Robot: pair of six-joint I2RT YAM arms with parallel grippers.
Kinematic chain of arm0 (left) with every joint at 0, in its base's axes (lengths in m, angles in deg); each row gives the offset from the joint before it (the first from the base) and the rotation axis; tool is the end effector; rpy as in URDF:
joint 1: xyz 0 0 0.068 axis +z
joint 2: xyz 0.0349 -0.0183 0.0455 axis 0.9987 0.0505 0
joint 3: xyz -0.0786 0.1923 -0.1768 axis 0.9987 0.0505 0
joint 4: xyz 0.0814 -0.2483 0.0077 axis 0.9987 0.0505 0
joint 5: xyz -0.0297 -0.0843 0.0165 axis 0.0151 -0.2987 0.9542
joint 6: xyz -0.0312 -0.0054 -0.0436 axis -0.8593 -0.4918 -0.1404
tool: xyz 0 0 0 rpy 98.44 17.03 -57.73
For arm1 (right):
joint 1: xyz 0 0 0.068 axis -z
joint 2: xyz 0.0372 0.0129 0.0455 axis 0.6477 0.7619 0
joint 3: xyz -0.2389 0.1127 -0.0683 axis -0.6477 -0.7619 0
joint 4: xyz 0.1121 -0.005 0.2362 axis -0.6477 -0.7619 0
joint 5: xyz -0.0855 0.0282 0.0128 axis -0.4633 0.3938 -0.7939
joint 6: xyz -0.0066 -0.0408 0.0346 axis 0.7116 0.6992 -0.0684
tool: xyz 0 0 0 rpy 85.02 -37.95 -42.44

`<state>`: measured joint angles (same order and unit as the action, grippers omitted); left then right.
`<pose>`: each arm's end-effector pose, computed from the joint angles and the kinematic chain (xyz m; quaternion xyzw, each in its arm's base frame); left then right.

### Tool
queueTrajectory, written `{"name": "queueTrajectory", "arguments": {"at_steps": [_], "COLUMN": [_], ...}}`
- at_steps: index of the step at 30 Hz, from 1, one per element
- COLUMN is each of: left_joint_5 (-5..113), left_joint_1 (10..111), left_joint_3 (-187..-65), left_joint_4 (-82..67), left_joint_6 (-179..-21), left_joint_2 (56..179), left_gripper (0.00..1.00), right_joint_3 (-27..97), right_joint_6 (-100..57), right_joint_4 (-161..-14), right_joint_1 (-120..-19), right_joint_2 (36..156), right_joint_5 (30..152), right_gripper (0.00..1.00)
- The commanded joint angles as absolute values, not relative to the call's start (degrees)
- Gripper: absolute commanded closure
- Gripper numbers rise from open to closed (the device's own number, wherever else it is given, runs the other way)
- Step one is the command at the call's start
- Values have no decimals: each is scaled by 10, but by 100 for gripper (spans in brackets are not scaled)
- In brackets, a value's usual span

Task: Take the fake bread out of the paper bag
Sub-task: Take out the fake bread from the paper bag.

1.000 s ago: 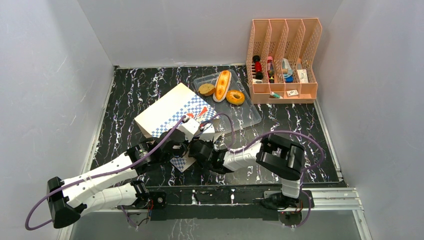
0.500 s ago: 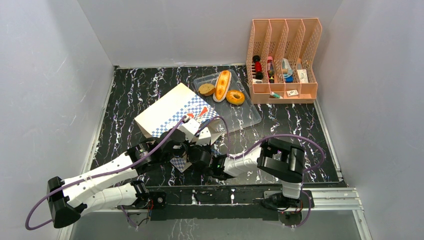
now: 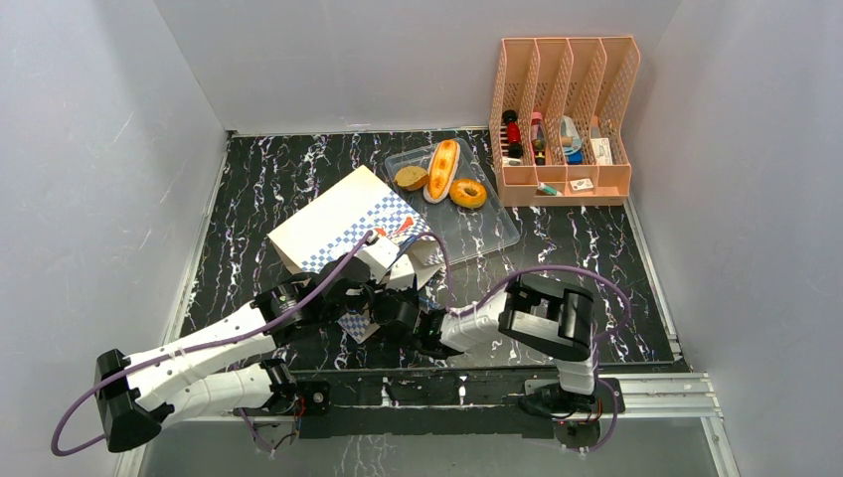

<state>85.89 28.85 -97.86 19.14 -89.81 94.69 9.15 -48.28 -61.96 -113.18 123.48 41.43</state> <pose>0.1175 -0.1626 0.2864 0.3227 0.8046 -0.0734 0.4931 0.1310 0.3426 0.1301 -0.1165 0.8321 0.1627 0.5172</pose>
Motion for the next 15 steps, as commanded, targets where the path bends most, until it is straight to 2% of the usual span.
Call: {"name": "queueTrajectory", "arguments": {"at_steps": [1, 7, 12, 15], "left_joint_5": [835, 831, 832, 837], "left_joint_1": [285, 285, 286, 286], "left_joint_3": [-991, -986, -986, -987], "left_joint_4": [184, 179, 180, 182], "left_joint_6": [-897, -899, -899, -901], "left_joint_2": [950, 950, 944, 938], "left_gripper": [100, 100, 100, 100], "right_joint_3": [117, 143, 138, 128], "right_joint_6": [-449, -425, -431, -452], "right_joint_4": [-576, -578, -552, -545], "right_joint_1": [-1135, -1132, -1124, -1117], "right_joint_2": [1249, 1285, 1307, 1305], "right_joint_5": [407, 409, 419, 431], "right_gripper": [42, 46, 59, 63]}}
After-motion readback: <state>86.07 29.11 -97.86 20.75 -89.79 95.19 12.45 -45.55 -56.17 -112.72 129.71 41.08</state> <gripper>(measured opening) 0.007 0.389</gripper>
